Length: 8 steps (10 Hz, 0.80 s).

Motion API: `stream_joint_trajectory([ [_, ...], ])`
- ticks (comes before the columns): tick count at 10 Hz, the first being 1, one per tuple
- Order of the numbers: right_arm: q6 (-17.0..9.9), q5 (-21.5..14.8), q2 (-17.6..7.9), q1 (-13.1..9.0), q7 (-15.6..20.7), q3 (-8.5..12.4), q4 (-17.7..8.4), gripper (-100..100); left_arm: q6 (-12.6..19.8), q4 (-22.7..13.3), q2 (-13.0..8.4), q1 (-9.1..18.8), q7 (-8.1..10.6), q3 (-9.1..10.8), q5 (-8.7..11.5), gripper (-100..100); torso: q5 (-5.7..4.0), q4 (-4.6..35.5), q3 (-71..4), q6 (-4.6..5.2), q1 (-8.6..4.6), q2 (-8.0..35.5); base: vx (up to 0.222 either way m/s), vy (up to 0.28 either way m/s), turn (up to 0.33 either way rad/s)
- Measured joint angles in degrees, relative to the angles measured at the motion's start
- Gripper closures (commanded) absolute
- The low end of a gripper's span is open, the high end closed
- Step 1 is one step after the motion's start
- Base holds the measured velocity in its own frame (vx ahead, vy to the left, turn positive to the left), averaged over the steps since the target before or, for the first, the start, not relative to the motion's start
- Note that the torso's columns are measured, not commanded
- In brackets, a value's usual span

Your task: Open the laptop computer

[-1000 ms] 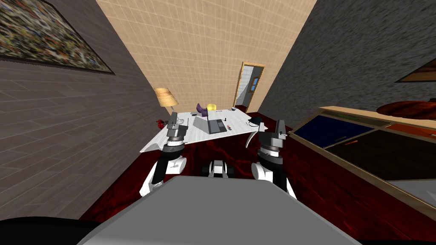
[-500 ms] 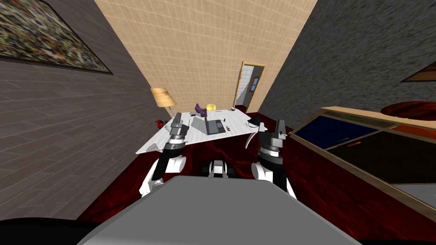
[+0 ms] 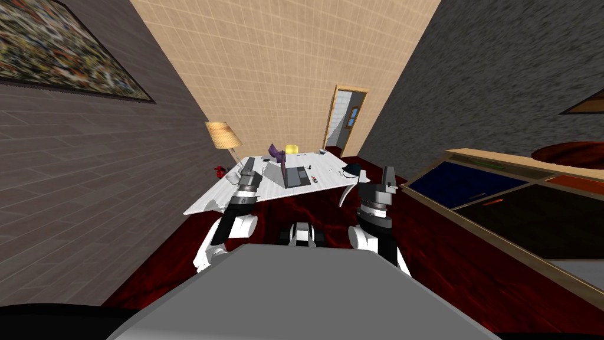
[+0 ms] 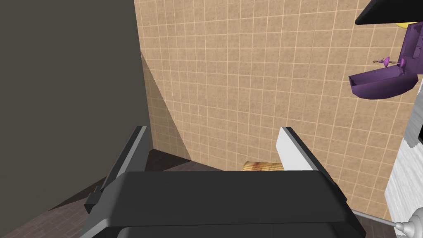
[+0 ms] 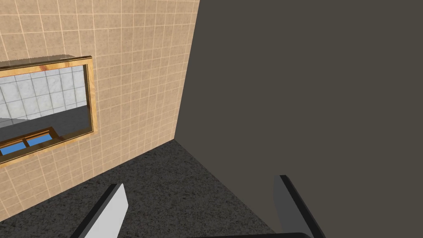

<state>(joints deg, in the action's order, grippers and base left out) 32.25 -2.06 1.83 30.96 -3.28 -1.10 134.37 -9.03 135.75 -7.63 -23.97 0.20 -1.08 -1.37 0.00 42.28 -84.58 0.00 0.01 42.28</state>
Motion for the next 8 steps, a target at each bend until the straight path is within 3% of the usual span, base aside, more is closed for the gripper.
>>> stream_joint_trajectory([
  [8, 0.00, 0.00, 0.00, 0.00, 0.00, 0.00, 0.00, 0, 10.51, -0.12, 1.41, 1.25, -1.54, 0.86, -0.93, -100, -0.01, 0.01, 0.01, 0.00, -0.04, 0.01, 0.033, -0.046, 0.009],
])
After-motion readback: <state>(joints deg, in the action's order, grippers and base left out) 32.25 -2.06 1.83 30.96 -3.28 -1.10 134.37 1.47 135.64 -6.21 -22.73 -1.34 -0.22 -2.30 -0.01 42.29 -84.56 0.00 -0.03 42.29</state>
